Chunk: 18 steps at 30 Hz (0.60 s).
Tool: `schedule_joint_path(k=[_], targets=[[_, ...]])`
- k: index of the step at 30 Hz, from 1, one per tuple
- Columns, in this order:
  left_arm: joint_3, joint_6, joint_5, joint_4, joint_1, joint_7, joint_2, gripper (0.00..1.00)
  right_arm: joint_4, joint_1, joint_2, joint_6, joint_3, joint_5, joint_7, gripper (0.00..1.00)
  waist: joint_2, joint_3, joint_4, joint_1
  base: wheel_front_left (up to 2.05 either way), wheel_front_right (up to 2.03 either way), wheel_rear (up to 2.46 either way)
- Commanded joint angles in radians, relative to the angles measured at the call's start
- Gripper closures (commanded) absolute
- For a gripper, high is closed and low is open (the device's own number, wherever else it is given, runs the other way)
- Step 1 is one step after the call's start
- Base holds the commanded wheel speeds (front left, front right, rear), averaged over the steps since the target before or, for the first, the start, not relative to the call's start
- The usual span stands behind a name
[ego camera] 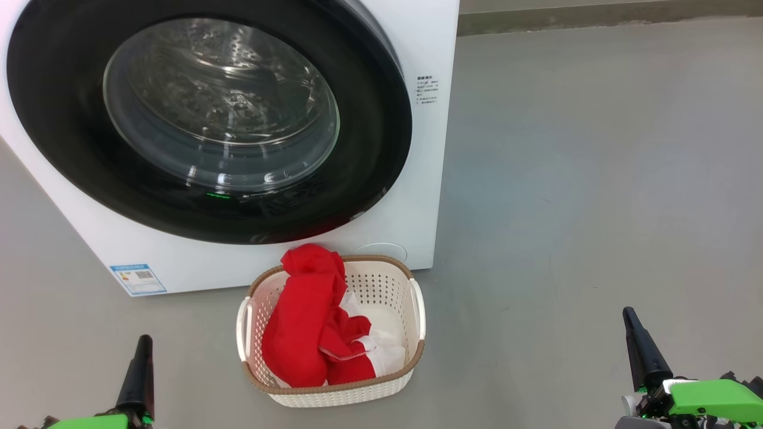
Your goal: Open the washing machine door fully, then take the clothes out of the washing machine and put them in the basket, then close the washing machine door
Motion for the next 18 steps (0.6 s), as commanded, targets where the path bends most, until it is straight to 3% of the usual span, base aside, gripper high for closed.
schedule_joint_path(k=[1, 18], targets=[[0.034, -0.012, -0.003, -0.018, -0.041, 0.009, 0.013, 1.00, -0.024, -0.043, -0.006, -0.001, 0.021, 0.004, 0.008, 1.00, 0.0000, 0.000, 0.000, 0.0000, 0.00, 0.00, 0.00], [0.039, -0.012, 0.000, -0.018, -0.041, 0.012, 0.010, 1.00, -0.024, -0.044, -0.002, -0.001, 0.015, -0.001, 0.013, 1.00, 0.0000, 0.000, 0.000, 0.0000, 0.00, 0.00, 0.00]])
